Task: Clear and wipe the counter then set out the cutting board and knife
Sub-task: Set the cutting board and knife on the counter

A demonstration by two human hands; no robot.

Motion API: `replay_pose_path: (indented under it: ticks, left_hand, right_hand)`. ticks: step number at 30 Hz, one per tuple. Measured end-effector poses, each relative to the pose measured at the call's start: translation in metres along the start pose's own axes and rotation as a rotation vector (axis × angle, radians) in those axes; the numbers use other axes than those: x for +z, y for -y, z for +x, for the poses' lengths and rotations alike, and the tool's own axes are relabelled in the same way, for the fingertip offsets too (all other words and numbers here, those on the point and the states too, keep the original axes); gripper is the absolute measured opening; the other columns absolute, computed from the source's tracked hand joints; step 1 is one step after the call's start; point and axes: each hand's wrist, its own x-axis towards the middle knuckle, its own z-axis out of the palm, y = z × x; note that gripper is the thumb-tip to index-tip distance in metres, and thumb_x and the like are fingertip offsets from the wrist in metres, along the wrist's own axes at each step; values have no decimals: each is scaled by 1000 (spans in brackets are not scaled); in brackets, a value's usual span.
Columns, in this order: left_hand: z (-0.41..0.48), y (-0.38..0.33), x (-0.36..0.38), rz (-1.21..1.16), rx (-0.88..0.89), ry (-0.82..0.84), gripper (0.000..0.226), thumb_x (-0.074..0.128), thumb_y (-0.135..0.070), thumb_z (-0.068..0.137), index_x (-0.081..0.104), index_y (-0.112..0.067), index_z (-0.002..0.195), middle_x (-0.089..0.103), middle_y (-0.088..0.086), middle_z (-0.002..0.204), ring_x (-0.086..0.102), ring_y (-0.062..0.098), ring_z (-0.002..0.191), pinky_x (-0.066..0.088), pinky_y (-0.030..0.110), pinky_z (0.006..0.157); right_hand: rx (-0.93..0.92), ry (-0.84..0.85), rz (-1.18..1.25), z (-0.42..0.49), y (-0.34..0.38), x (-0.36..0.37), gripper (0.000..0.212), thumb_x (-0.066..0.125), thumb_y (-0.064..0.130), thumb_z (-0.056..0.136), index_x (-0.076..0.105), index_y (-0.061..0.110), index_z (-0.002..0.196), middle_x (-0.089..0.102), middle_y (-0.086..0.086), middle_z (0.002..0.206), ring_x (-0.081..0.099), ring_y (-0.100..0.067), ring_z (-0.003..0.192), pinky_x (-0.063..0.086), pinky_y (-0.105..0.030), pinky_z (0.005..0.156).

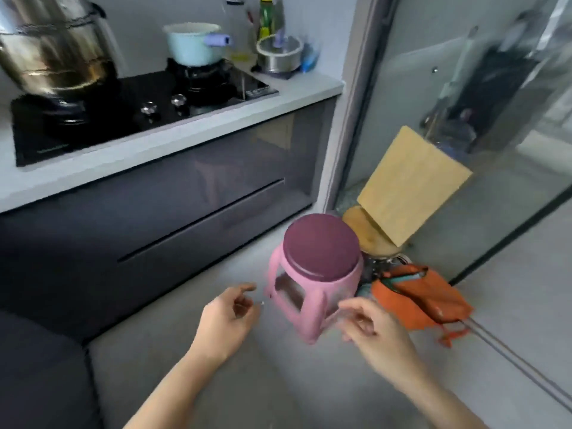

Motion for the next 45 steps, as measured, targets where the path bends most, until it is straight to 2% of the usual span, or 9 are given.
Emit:
replay_pose_path:
  ticks: [4, 9, 14, 19, 23, 28, 33, 41, 45]
  left_hand:
    - [22, -78, 110, -74, -11, 128, 25, 62, -8, 81, 62, -13, 106, 66, 8, 73, 63, 26, 74, 43, 29, 69]
    - [40, -130, 185, -36, -33, 190, 28, 63, -10, 80, 62, -19, 106, 68, 10, 78, 63, 24, 76, 41, 22, 60]
    - [85, -167, 238, -30, -90, 211, 32, 64, -13, 80, 59, -18, 111, 67, 9, 76, 61, 16, 72, 42, 19, 62]
    - [156, -210, 307, -61, -46, 222, 39, 66, -16, 78, 55, -23, 115, 69, 0, 77, 64, 12, 75, 45, 21, 65]
    - [227, -236, 347, -138, -43, 220, 46, 66, -18, 79, 49, -26, 121, 68, 1, 82, 63, 9, 78, 41, 15, 62]
    - [283, -268, 381, -119, -104, 255, 50, 62, -23, 80, 43, -27, 126, 61, -4, 89, 60, 9, 82, 45, 22, 70]
    - [303, -294, 404, -116, -179, 201, 51, 61, -26, 81, 40, -31, 127, 57, -9, 90, 57, 1, 78, 44, 14, 64]
    - [267, -293, 411, -184, -371, -44, 52, 67, -14, 73, 44, -41, 112, 67, -5, 76, 59, -8, 62, 42, 1, 57]
    - [251, -293, 415, -186, -388, -117, 52, 65, -13, 75, 42, -35, 117, 67, -10, 74, 60, -7, 64, 43, 3, 59]
  right_hand:
    - [166, -236, 124, 1, -87, -117, 19, 66, 14, 81, 60, 32, 80, 67, 2, 81, 66, -29, 83, 50, -43, 81]
    - [272, -378, 219, 14, -151, -210, 12, 65, 11, 81, 64, 19, 90, 65, -2, 85, 65, -30, 83, 51, -45, 84]
    - [360, -397, 241, 58, -176, -260, 15, 70, 5, 76, 63, 16, 84, 68, -12, 80, 64, -26, 72, 47, -24, 65]
    - [340, -376, 114, 144, -177, -316, 14, 70, 12, 76, 63, 23, 81, 65, -1, 70, 61, -23, 71, 49, -37, 78]
    - [250, -327, -154, 246, -165, -358, 24, 61, 26, 85, 58, 23, 109, 60, 5, 95, 55, -12, 88, 40, -23, 79]
    - [140, -178, -441, 370, -138, -397, 46, 53, 32, 88, 45, 17, 130, 53, -5, 128, 53, -20, 115, 42, -28, 90]
    - [163, -80, -604, 471, -135, -414, 52, 55, 33, 85, 40, 11, 130, 50, -12, 126, 54, -28, 111, 49, -39, 91]
    - [266, 134, -637, 569, -169, -397, 48, 63, 30, 79, 40, 8, 114, 57, -17, 121, 58, -35, 106, 48, -34, 78]
    - [122, 110, -671, 567, -182, -393, 31, 57, 27, 85, 42, 9, 104, 62, -19, 113, 59, -37, 100, 44, -35, 69]
